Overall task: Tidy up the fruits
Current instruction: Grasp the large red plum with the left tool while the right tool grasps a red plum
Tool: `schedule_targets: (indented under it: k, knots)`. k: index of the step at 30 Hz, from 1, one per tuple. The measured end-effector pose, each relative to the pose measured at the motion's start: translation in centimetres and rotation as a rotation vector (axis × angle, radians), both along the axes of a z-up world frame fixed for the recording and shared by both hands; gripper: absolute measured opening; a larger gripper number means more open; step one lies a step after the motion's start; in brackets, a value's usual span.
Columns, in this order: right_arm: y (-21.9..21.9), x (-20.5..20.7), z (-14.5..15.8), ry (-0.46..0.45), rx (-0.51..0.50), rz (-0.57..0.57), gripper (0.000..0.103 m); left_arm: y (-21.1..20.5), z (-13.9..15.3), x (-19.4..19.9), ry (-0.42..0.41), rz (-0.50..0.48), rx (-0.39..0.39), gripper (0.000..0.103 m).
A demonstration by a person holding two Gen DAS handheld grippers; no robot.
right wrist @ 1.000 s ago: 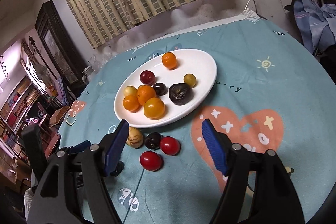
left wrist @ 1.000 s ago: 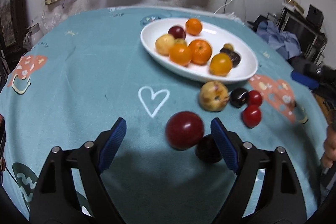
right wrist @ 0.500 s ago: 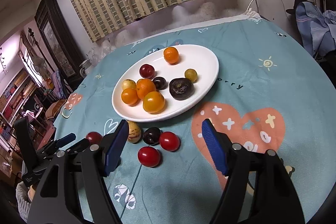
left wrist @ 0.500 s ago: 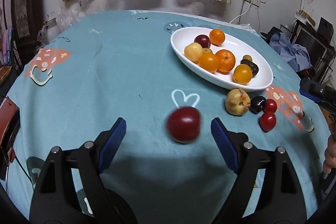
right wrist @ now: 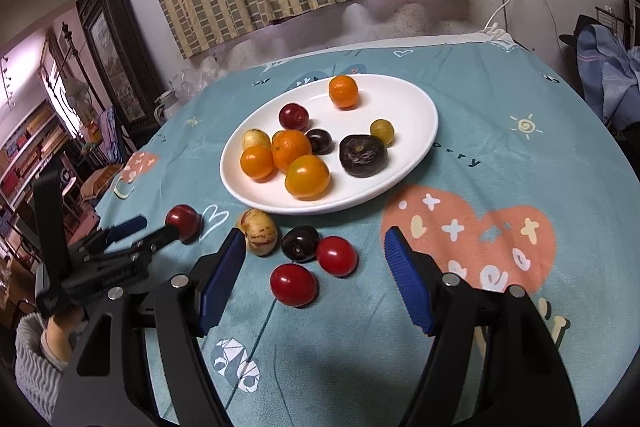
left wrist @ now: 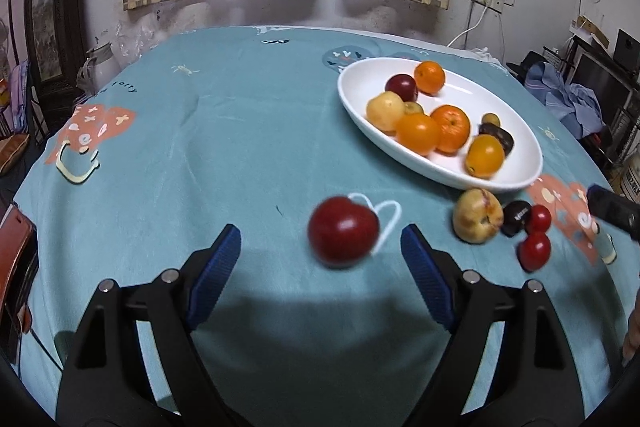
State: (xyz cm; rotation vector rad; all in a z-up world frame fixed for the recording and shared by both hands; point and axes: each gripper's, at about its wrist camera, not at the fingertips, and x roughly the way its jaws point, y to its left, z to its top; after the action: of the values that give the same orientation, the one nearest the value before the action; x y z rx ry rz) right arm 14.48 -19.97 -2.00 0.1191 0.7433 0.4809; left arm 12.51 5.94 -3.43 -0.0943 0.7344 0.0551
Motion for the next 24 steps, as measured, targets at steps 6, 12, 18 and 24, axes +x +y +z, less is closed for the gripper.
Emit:
schedule_targets:
  k: [6,12,18,24]
  knots:
    - [1.3,-0.2,-0.6,0.001,-0.057,0.037,0.072,-0.6,-0.4,1.2,0.032,-0.036,0.005,0.078]
    - [2.3,0.0,-1.8,0.025,-0.105,0.066,0.069,-0.2,-1.1,2.0,0.075,-0.051,-0.042,0.054]
    - [3.6,-0.1,-3.1,0.042,-0.173,0.107,0.057,-1.0,-1.0,2.4,0.068,-0.074,-0.023,0.043]
    - [4.1,0.0,-4.4,0.083,-0.191,0.119,0.043,-1.2,-1.0,2.4,0.066,-0.079,-0.019,0.043]
